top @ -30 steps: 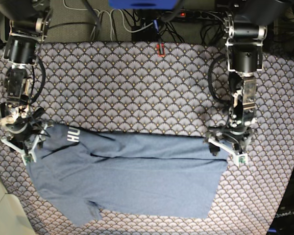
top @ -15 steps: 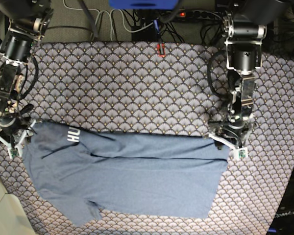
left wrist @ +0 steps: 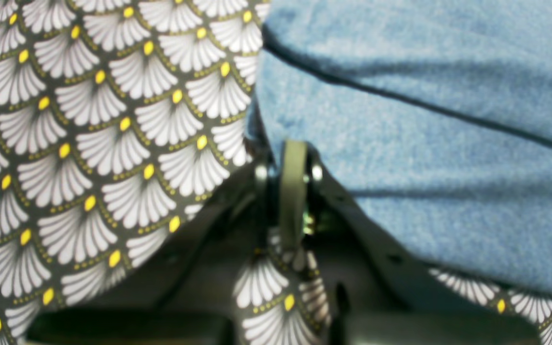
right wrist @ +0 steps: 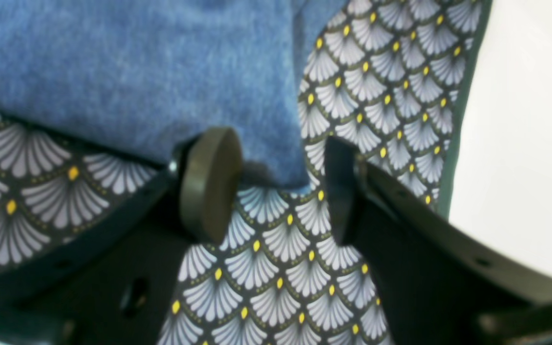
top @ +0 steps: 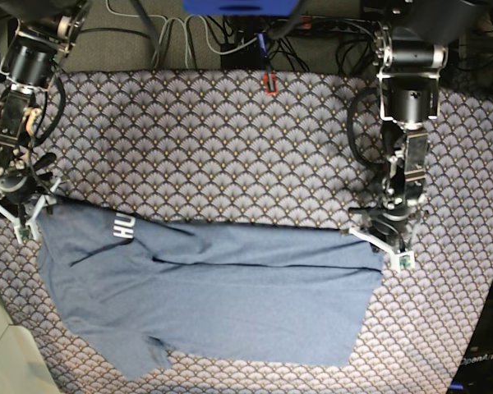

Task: Fold the T-shirt properly

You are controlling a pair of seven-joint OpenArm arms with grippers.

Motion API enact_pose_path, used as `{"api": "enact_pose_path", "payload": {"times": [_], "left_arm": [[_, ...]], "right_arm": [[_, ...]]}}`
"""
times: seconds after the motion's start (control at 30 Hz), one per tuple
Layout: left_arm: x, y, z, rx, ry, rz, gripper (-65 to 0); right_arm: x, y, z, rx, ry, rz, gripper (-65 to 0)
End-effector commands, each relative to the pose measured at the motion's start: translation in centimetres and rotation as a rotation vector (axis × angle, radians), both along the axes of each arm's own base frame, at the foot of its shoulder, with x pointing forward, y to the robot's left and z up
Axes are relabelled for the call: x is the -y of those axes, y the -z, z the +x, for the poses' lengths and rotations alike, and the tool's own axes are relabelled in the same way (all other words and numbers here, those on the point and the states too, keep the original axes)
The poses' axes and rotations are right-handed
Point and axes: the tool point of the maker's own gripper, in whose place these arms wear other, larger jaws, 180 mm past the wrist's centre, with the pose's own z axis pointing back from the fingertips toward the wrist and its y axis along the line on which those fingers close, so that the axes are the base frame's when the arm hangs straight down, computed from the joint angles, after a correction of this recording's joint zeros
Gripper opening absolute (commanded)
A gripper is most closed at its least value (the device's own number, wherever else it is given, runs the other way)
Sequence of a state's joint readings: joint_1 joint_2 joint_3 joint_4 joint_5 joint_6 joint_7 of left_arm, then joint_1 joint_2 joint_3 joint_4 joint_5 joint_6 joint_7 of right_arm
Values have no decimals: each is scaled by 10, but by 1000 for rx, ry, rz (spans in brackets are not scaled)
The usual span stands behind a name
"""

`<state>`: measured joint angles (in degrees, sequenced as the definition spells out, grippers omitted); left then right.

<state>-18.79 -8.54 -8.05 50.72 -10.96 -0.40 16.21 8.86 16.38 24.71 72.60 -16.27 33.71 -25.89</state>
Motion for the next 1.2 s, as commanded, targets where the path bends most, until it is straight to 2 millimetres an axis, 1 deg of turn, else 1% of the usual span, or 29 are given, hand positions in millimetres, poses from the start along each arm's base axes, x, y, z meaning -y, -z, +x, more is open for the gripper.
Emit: {"api": "enact_pose_path", "payload": {"times": [0.0, 0.1, 0.2, 0.33, 0.4, 0.43, 0.53, 0.7, 0.73, 0.8, 0.93, 0.97, 1.0, 1.17], "left_arm": [[-6, -23, 16, 69, -9, 14, -647], [-6, -23, 16, 69, -8, 14, -647], [-6, -23, 16, 69, -6, 15, -647], [-7, -23, 16, 68, -5, 20, -647], [-7, -23, 16, 68, -6, 22, -647], [-8, -23, 15, 66, -7, 23, -647], [-10, -23, 15, 66, -7, 28, -647], [-11, -22, 14, 63, -8, 30, -647], [-11, -22, 14, 63, -8, 30, -647], [-11, -22, 14, 63, -7, 32, -647], [-12, -22, 14, 62, -8, 31, -647], [-12, -19, 11, 54, -8, 31, -647], [-12, -18, 10, 54, -8, 32, -647], [-13, -17, 9, 51, -8, 33, -647]], "right_arm": [[8, -20, 10, 58, -4, -21, -328], [17, -20, 6, 64, 29, -11, -328], [18, -19, 5, 62, 33, -6, -328], [19, -2, 1, 23, 43, 25, -328], [17, 2, 0, 21, 45, 44, -328], [15, 1, 2, 32, 46, 61, -328], [18, -4, 3, 49, 48, 82, -328], [17, -5, 4, 59, 47, 91, -336], [17, -5, 4, 59, 47, 91, -348], [17, -5, 4, 59, 47, 91, -405], [16, -2, 2, 51, 47, 96, -584], [16, -2, 2, 49, 48, 96, -627], [16, -1, 2, 47, 49, 96, -650], [15, 0, 1, 43, 50, 98, -650]]}}
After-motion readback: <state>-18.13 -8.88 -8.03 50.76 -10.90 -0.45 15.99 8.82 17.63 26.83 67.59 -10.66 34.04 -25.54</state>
